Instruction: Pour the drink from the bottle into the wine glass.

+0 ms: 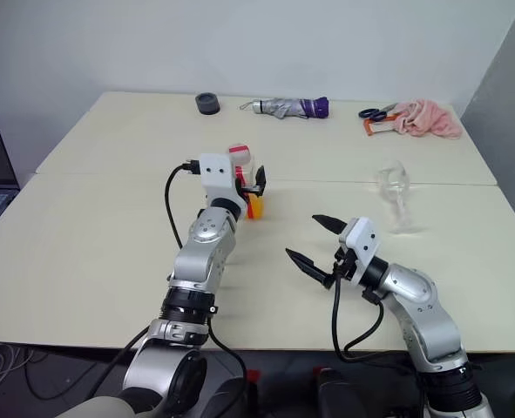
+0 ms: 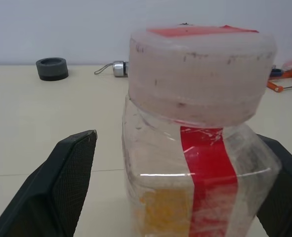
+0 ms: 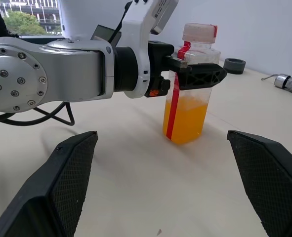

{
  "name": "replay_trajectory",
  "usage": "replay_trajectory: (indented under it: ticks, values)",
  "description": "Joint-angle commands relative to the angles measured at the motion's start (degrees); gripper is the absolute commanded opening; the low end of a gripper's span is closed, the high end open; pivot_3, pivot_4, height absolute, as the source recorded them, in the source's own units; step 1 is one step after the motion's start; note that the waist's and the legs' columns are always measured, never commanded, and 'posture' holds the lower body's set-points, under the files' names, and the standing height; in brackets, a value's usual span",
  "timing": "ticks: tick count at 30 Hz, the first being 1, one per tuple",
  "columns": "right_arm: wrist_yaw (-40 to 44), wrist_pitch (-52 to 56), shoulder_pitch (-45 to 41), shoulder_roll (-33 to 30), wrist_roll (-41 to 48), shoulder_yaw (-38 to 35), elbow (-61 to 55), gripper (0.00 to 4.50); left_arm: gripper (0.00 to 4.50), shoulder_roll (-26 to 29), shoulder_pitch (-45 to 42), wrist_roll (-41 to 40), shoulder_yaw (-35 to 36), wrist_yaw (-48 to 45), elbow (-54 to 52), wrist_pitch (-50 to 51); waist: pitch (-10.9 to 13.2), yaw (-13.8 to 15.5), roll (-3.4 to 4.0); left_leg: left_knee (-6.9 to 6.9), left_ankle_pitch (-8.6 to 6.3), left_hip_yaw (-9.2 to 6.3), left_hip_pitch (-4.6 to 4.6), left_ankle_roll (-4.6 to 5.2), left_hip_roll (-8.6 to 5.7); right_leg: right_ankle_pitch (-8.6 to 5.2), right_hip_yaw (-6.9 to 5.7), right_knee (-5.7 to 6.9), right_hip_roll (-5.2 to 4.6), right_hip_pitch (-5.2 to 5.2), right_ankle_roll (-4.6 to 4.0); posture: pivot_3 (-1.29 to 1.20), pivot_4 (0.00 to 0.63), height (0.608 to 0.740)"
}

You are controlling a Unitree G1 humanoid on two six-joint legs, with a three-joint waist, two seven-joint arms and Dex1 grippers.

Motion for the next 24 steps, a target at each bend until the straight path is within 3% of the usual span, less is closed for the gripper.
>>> replay_trajectory:
  ticks: [1,7,17,24]
  values:
    - [0.1,-1.0,-0.9,0.0,0.2,-0.4,-0.5,4.50,3.62,0.3,-2.1,0.3,-0.6,-0.5,-0.2,-0.6,0.0,0.0,0.00,0.00,0.00,0.00,0.00,0.00,0.00,0.00,0.00,0.00,0.00,0.00,0.00,0.00,0.150,0.740]
    - [-0.1,-0.9,-0.8,0.0,0.0,-0.4,-0.6,4.50,1.89,0.9,-2.9,0.6,-1.0,-1.3,0.5,-0.9,0.0,0.0,0.00,0.00,0.00,0.00,0.00,0.00,0.00,0.00,-0.01,0.00,0.00,0.00,0.00,0.00,0.150,0.740]
    - [-0.3,-1.2,-1.1,0.2,-0.3,-0.1,-0.2,4.50,1.81,2.7,-1.1,3.0,-2.5,-1.4,-2.3,-2.9,0.0,0.0,0.00,0.00,0.00,0.00,-0.01,0.00,0.00,0.00,0.00,0.00,-0.01,-0.01,-0.01,0.00,0.150,0.740]
    - [-0.4,-1.7,-0.5,0.1,-1.3,0.4,0.4,4.50,1.81,5.4,2.8,-3.7,-2.5,-13.1,-9.2,-0.9,0.0,0.0,0.00,-0.01,0.01,0.01,-0.02,-0.02,0.02,0.01,-0.01,0.01,-0.03,-0.03,-0.01,0.00,0.150,0.740]
